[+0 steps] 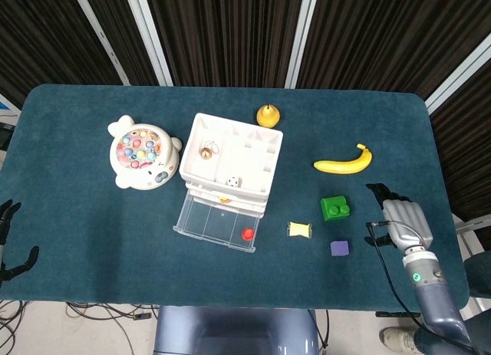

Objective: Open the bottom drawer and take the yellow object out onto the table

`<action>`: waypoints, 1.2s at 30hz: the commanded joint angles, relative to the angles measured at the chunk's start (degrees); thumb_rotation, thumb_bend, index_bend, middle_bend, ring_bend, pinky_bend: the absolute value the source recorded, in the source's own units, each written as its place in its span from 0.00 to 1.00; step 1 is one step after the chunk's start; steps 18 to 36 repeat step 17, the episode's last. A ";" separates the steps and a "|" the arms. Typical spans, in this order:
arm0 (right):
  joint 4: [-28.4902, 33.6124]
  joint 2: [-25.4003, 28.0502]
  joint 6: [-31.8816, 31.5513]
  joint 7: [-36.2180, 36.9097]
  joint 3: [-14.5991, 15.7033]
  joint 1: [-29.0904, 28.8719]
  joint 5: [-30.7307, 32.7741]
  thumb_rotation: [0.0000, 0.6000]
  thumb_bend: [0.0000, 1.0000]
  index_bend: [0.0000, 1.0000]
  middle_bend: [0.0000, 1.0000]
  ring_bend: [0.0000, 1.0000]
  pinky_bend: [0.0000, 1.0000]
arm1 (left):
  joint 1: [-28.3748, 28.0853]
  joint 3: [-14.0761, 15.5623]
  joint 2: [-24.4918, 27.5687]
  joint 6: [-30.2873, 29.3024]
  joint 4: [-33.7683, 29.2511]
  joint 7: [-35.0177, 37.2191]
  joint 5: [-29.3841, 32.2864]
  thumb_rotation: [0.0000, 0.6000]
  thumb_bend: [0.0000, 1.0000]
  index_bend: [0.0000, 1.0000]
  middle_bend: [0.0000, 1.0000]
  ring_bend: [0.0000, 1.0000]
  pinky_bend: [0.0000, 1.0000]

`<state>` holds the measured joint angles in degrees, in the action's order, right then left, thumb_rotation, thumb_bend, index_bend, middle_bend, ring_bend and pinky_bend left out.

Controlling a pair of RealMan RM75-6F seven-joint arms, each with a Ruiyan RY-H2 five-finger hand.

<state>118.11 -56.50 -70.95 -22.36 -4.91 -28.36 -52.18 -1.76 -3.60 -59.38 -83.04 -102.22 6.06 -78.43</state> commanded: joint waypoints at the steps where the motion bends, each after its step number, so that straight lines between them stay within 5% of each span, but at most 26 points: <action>1: -7.87 -2.69 -9.50 5.49 6.87 10.01 -16.57 1.00 0.05 0.12 0.12 0.22 0.24 | 0.01 0.01 0.04 -0.14 -0.02 -0.09 -0.19 1.00 0.37 0.03 0.00 0.00 0.00; 10: -17.57 -9.93 -17.70 5.23 9.69 16.78 -27.12 1.00 0.04 0.10 0.08 0.17 0.23 | 0.06 0.34 0.41 -0.96 -0.01 0.40 -2.24 1.00 0.37 0.03 0.00 0.00 0.00; 36: -20.60 -12.76 -19.01 2.51 7.84 18.27 -27.13 1.00 0.04 0.09 0.07 0.15 0.21 | 0.25 0.90 1.04 -1.46 -0.23 1.03 -3.83 1.00 0.37 0.03 0.00 0.00 0.00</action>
